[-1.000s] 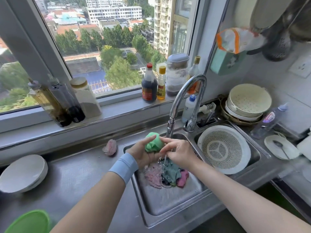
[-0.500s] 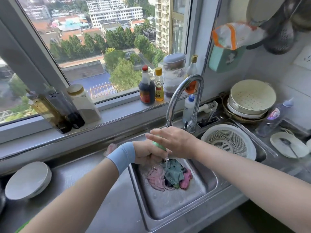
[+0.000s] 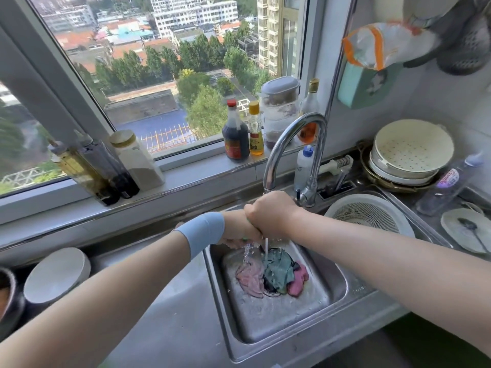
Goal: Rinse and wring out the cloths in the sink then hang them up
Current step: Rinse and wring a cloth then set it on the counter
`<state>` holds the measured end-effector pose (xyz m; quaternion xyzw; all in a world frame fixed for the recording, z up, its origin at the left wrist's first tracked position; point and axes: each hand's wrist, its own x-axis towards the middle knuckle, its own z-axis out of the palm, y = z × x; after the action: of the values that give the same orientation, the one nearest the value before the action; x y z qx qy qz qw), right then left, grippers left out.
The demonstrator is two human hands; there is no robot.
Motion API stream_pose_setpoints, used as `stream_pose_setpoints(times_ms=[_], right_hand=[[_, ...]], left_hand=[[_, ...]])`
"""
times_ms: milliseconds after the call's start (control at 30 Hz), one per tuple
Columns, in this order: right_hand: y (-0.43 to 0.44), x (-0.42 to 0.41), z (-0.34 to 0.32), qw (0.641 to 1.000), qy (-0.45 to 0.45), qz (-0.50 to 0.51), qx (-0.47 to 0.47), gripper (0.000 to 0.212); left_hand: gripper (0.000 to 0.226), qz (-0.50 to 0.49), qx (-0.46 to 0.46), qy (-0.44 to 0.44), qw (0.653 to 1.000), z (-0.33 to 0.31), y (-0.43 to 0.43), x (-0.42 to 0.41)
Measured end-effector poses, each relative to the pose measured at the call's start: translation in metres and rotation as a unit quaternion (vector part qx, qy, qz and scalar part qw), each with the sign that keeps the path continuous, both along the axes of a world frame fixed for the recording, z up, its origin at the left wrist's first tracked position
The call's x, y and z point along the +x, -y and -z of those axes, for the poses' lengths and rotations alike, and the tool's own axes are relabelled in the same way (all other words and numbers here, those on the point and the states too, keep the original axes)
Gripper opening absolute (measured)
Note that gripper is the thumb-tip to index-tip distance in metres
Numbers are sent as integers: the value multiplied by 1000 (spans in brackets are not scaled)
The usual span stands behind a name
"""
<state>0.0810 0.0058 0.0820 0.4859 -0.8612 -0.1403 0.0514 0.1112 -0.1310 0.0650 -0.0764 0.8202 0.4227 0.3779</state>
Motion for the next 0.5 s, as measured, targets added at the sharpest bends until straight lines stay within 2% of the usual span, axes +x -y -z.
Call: stream_pose_setpoints(times_ms=[67,133,200,267,400,500], right_hand=[[5,2,5,1000,2,23,21,26],[9,3,10,998,23,54,30,29],[11,3,14,995,51,83,25,30],[12,5,19,990,79,113,12,31],[12,12,29,968,170,184,-23,32],[13,21,35,950,228,206,-48,28]], left_hand=[[13,40,-113,-81,989,4,-5,-2],[16,95,-229,-164,955,6,-10,-3],[37,117,-261,-197,938,10,-10,-3],[48,125,-275,-210,930,14,-9,-1],[54,145,-357,-224,895,21,-9,9],[48,171,-392,-259,866,27,-7,16]])
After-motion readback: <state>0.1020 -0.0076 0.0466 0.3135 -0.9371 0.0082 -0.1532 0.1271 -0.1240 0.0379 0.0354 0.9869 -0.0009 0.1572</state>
